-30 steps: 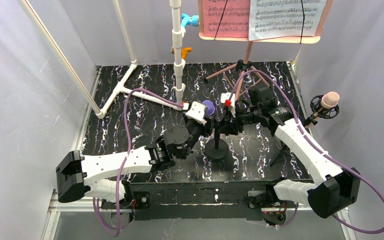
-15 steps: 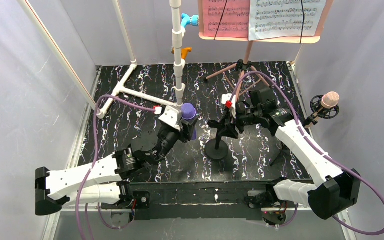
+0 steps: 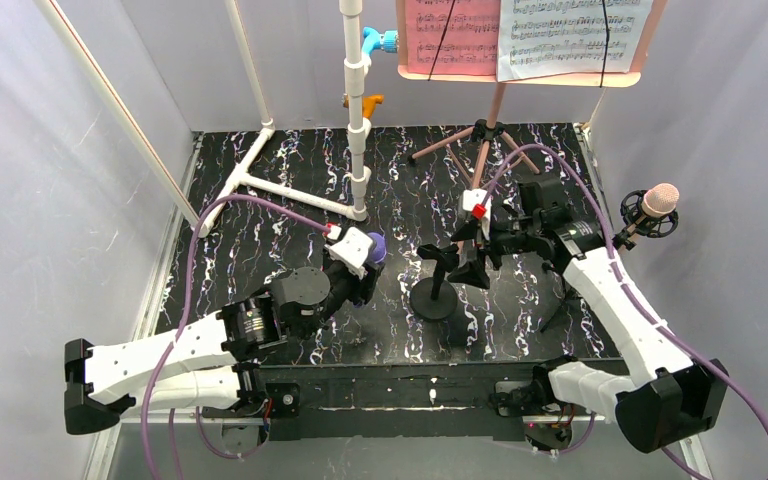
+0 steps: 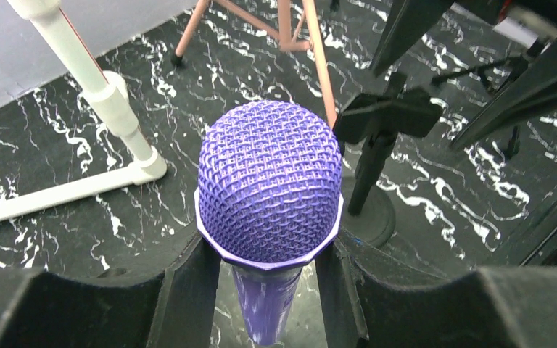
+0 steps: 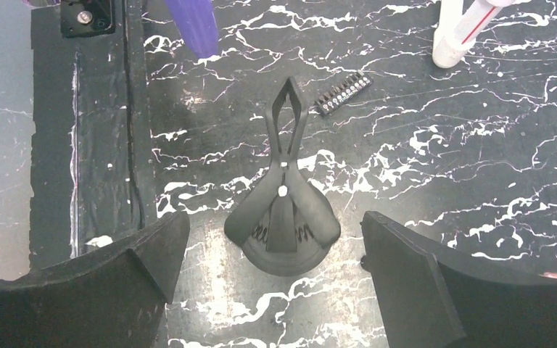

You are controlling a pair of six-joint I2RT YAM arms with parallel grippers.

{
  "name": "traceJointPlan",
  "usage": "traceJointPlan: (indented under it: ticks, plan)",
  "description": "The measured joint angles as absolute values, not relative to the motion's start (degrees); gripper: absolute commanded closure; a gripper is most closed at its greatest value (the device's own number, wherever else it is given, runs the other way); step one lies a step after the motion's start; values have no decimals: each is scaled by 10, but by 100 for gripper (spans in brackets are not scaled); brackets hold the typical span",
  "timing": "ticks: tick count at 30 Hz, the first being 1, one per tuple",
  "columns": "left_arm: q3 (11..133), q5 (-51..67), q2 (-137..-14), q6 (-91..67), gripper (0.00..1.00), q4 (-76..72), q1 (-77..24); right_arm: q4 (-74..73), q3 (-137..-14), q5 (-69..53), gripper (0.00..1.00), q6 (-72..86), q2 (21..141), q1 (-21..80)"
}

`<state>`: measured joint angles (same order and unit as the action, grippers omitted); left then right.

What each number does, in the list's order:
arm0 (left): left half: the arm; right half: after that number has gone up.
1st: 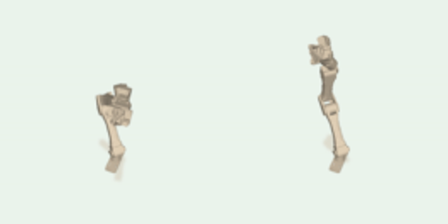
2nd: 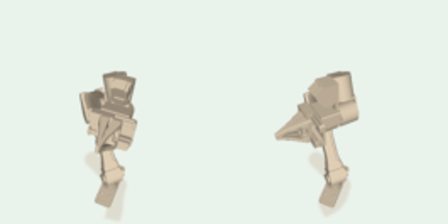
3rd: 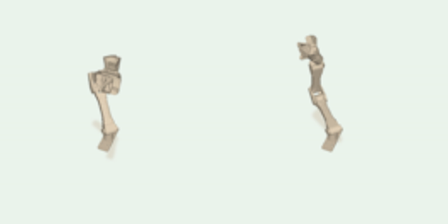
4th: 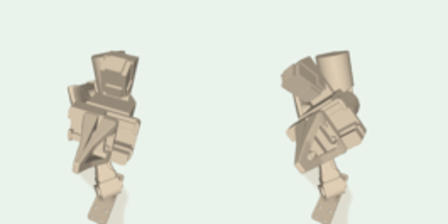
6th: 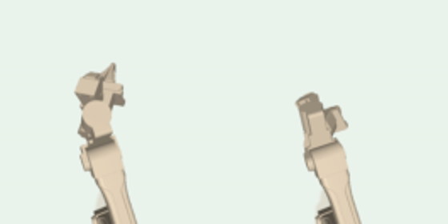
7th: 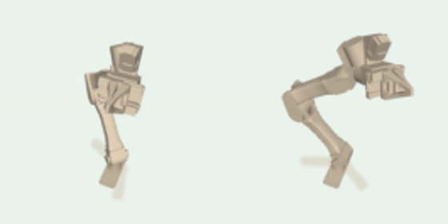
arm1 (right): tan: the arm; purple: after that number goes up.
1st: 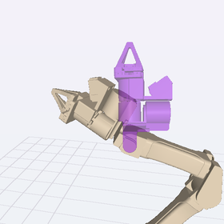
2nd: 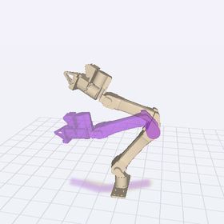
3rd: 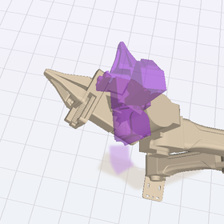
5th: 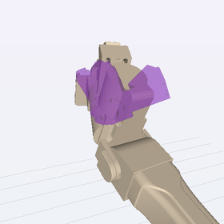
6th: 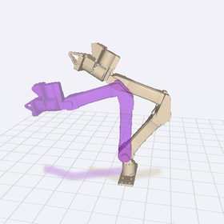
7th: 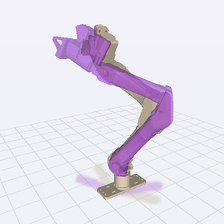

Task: Pack up the instrument practice props
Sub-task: Place the microphone at the center of the board.

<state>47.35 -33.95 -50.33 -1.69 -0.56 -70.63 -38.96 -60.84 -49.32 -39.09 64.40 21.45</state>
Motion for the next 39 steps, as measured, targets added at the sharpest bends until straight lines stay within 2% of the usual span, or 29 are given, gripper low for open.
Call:
traceJointPlan:
  ticks: [9, 22, 30, 39]
  plan:
    - [473, -335, -500, -26, 100, 55, -706, -441, -587, -538, 2, -455, 602, 150]
    - [473, -321, -493, -42, 100, 103, -684, -479, -521, -543, 2, -513, 563, 81]
    - [465, -304, -481, -65, 100, 118, -647, -498, -498, -557, 2, -540, 560, 30]
    - [435, -266, -446, -98, 100, 141, -559, -500, -498, -557, 2, -547, 560, 23]
